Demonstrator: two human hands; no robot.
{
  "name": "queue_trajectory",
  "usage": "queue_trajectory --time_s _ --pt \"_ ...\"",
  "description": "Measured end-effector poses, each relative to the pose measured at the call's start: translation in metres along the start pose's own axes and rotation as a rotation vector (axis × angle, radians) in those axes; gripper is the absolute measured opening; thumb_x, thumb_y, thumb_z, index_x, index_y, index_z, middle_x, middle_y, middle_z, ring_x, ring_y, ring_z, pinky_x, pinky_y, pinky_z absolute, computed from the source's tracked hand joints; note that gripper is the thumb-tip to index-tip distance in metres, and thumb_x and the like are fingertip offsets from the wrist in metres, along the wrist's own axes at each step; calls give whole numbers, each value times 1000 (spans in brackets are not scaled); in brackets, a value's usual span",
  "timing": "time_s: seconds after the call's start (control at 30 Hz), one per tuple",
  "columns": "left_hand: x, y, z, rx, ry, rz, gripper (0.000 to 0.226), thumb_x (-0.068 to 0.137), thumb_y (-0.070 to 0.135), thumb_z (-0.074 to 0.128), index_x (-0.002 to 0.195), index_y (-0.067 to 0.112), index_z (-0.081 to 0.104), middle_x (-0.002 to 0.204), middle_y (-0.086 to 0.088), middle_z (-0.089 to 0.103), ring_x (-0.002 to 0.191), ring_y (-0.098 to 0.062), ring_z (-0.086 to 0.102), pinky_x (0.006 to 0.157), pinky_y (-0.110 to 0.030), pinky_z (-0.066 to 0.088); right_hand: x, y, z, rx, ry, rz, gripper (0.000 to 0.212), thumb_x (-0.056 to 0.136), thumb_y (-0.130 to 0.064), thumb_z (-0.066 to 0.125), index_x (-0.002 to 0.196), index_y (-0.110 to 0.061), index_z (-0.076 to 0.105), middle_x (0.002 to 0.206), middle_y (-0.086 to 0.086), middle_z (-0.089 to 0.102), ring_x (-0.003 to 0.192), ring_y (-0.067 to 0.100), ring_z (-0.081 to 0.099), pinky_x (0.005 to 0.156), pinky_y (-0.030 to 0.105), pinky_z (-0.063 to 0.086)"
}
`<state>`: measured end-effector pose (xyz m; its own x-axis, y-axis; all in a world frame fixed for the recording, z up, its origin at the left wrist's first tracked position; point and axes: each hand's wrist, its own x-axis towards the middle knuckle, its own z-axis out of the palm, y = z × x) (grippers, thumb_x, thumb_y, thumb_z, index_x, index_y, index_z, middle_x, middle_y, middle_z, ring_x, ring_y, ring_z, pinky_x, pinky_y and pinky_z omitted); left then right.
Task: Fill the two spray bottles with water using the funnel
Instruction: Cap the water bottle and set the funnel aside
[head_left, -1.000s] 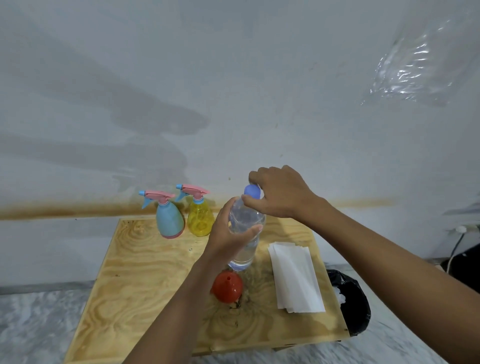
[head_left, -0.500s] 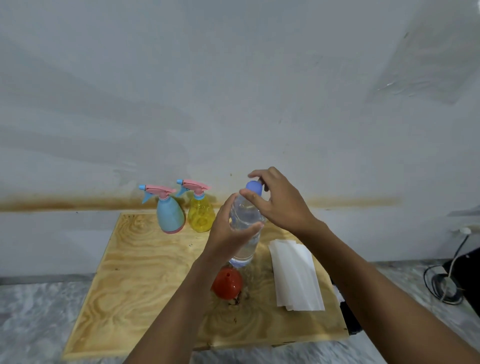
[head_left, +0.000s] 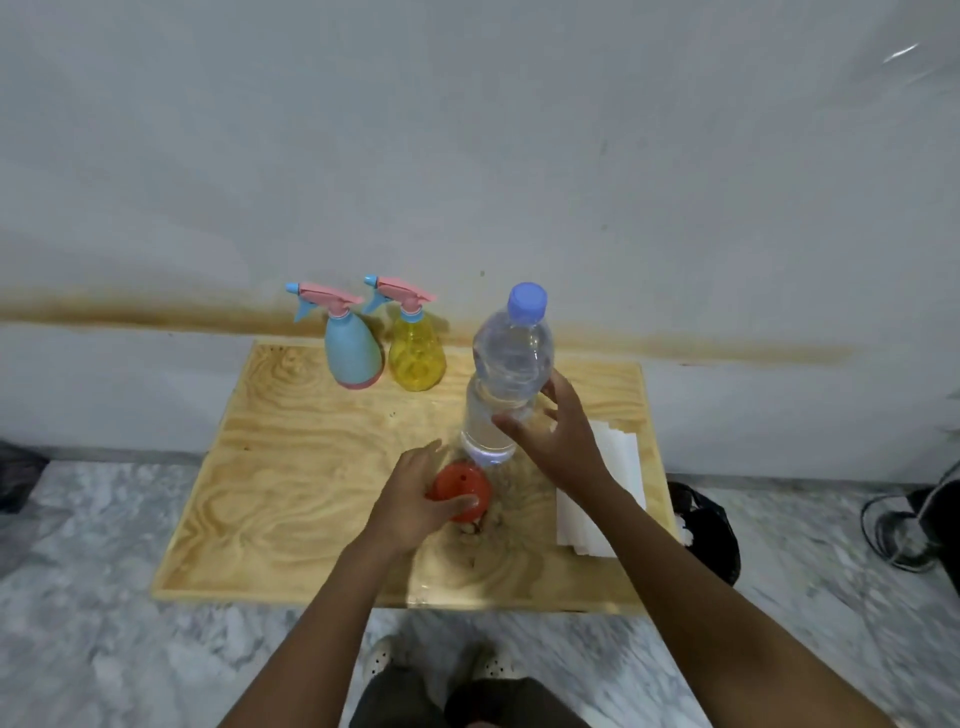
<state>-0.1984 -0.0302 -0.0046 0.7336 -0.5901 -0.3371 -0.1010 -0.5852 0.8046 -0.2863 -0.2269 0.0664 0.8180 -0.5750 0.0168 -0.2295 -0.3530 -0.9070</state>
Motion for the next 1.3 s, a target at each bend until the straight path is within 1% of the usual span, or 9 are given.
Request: queue_trajectory --time_s 0.1,0.27,0.37,0.6,0.67,0.8,0.97,1.17,1.3 --pt "2 -14 22 100 14 -6 63 70 50 84 126 29 65 115 4 62 108 -11 57 84 -5 35 4 9 5 9 37 -2 78 68 -59 81 133 -28 50 130 -12 57 121 5 55 102 43 50" --pt "1 -8 38 79 140 -2 44 84 32 78 126 26 67 118 4 63 107 -15 61 93 -33 52 15 2 5 56 40 -26 73 66 -51 86 127 -37 49 123 -20 59 115 2 59 99 36 52" --pt "4 -6 44 99 170 -13 36 88 31 73 124 24 69 122 6 63 110 -15 61 93 -33 53 18 -2 6 71 40 -42 73 64 -52 86 125 -44 48 122 -22 61 114 2 60 98 34 53" --pt "7 -8 49 6 242 -29 32 90 27 73 121 16 73 122 6 64 110 -12 61 95 -22 46 23 0 15 116 57 -51 82 65 -43 90 134 -26 50 123 -13 65 112 6 64 94 42 55" --pt "9 -9 47 -8 277 -19 31 90 26 74 118 13 74 118 5 67 107 -13 63 96 -24 48 24 -1 16 103 83 -62 79 66 -41 90 132 -27 51 120 -17 65 109 5 65 91 39 57" --pt "13 -4 39 -20 339 3 25 91 24 73 114 15 76 108 8 67 98 -10 64 85 -9 44 26 0 12 100 112 -89 74 67 -37 91 128 -25 53 115 -17 66 105 6 66 88 35 58" --pt "28 4 27 -35 387 7 24 91 22 72 113 12 76 106 2 68 98 -18 65 91 -32 53 28 3 7 123 189 -94 74 65 -47 86 126 -17 57 113 -7 69 102 9 68 84 39 59" --pt "68 28 13 -1 441 0 30 91 27 72 118 13 74 112 -3 69 101 -22 63 90 -35 51 51 0 -11 92 258 -91 69 66 -44 87 123 -19 58 110 -8 71 99 10 69 82 46 59" --pt "105 47 10 1 425 13 28 92 25 71 116 13 75 115 -6 69 103 -24 63 86 -28 45 68 -2 -17 86 295 -33 72 64 -50 84 124 -19 57 105 -16 68 96 5 68 81 40 60"
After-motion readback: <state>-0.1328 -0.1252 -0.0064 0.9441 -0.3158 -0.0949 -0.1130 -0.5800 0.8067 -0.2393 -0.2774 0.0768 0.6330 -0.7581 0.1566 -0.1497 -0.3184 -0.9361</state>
